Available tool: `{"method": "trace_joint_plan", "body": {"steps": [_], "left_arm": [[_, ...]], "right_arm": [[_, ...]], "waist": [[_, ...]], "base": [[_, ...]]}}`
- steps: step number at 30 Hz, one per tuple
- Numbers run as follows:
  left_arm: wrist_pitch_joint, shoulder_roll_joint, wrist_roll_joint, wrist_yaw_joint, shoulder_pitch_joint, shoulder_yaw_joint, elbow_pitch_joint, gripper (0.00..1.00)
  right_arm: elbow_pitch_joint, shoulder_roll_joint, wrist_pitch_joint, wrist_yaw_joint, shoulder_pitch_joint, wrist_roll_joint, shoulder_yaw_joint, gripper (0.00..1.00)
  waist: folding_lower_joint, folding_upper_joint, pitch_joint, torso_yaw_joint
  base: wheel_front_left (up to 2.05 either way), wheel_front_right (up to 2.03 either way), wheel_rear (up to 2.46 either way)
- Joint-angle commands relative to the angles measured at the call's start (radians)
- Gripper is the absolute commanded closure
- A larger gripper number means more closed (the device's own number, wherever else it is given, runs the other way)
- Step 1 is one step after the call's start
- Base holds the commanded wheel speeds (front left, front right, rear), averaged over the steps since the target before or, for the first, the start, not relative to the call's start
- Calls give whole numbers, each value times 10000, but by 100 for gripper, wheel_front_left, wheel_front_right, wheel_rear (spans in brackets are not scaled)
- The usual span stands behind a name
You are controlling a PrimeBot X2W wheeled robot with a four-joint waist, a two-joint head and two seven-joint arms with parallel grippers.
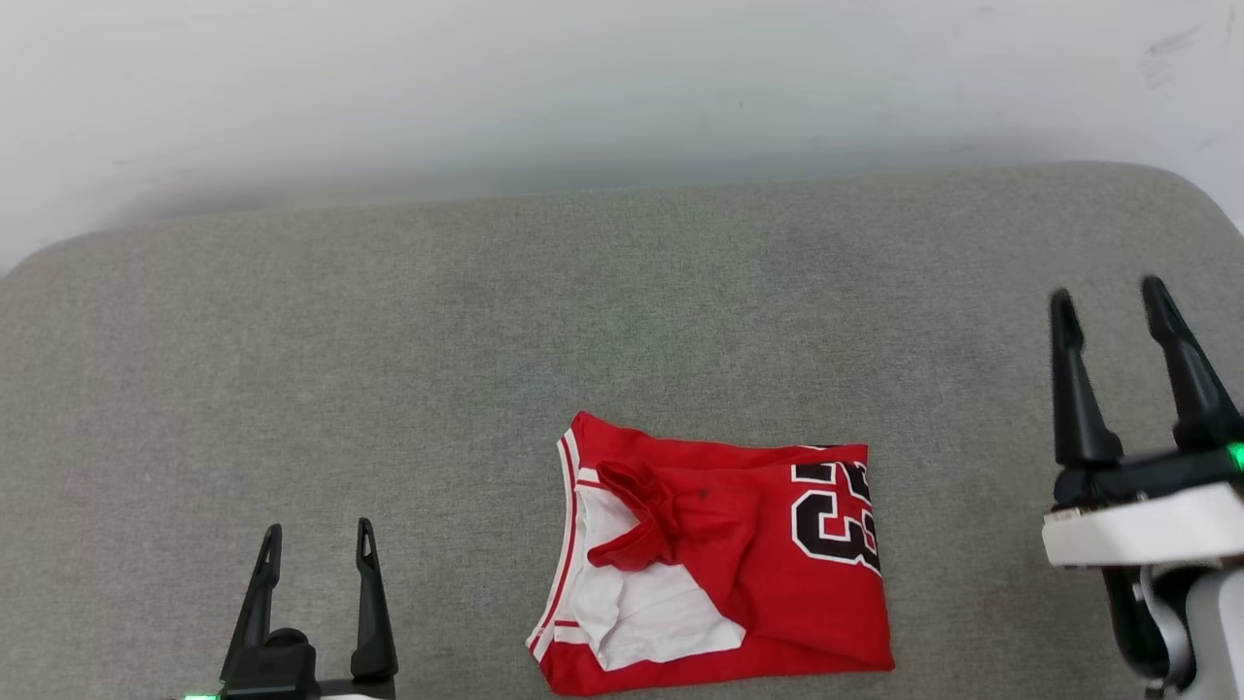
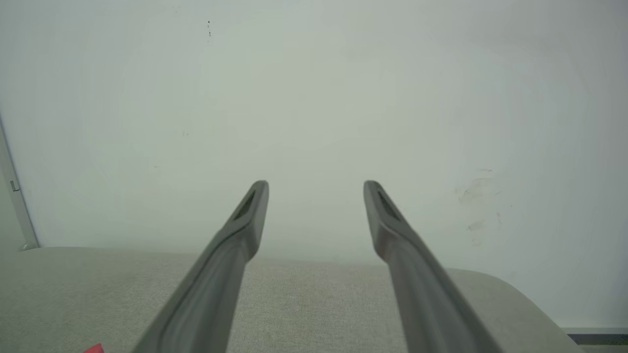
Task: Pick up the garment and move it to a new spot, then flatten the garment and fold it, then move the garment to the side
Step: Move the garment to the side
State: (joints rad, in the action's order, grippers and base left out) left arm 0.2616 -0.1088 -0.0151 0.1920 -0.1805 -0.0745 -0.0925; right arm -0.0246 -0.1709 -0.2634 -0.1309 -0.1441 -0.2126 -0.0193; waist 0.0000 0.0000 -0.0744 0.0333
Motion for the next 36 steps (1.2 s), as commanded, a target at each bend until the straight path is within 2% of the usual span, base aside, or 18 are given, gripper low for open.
{"method": "trace_joint_plan", "body": {"steps": [1, 5, 10, 15, 19, 22, 25, 36], "left_arm": [[47, 31, 30, -46, 72, 24, -29, 0], [47, 35, 52, -78, 192, 77, -49, 0], [47, 52, 77, -116, 331, 112, -71, 0], [47, 80, 99, -164, 557, 81, -73, 0], [47, 102, 115, -204, 798, 48, -79, 0], [48, 124, 121, -224, 960, 15, -81, 0], [48, 133, 128, -243, 1148, -25, -54, 0], [48, 46, 175, -374, 1736, -122, 9, 0]], "right_arm": [[208, -416, 191, 3, -454, -129, 336, 0], [563, -1569, 2070, 3, -1583, -885, 1492, 0], [759, -2734, 5012, 3, -2596, -2719, 2554, 0], [1085, -3493, 8201, 2, -2540, -5519, 3337, 0], [1211, -3790, 9575, 2, -2192, -7128, 3643, 0], [1364, -3902, 10035, 2, -1983, -7785, 3814, 0], [1611, -3749, 10154, 2, -1802, -8141, 4023, 0], [3122, -2782, 9643, 11, -1975, -8705, 4887, 0]], "waist": [[0, 0, -72, -19], [0, 0, -218, -33], [0, 0, -472, -48], [0, 0, -745, -127], [0, 0, -1011, -221], [0, 0, -1220, -293], [0, 0, -1445, -379], [0, 0, -2157, -804]], "base": [[0, 0, 0], [0, 0, 0], [0, 0, 0], [0, 0, 0], [0, 0, 0], [0, 0, 0], [0, 0, 0], [0, 0, 0]]}}
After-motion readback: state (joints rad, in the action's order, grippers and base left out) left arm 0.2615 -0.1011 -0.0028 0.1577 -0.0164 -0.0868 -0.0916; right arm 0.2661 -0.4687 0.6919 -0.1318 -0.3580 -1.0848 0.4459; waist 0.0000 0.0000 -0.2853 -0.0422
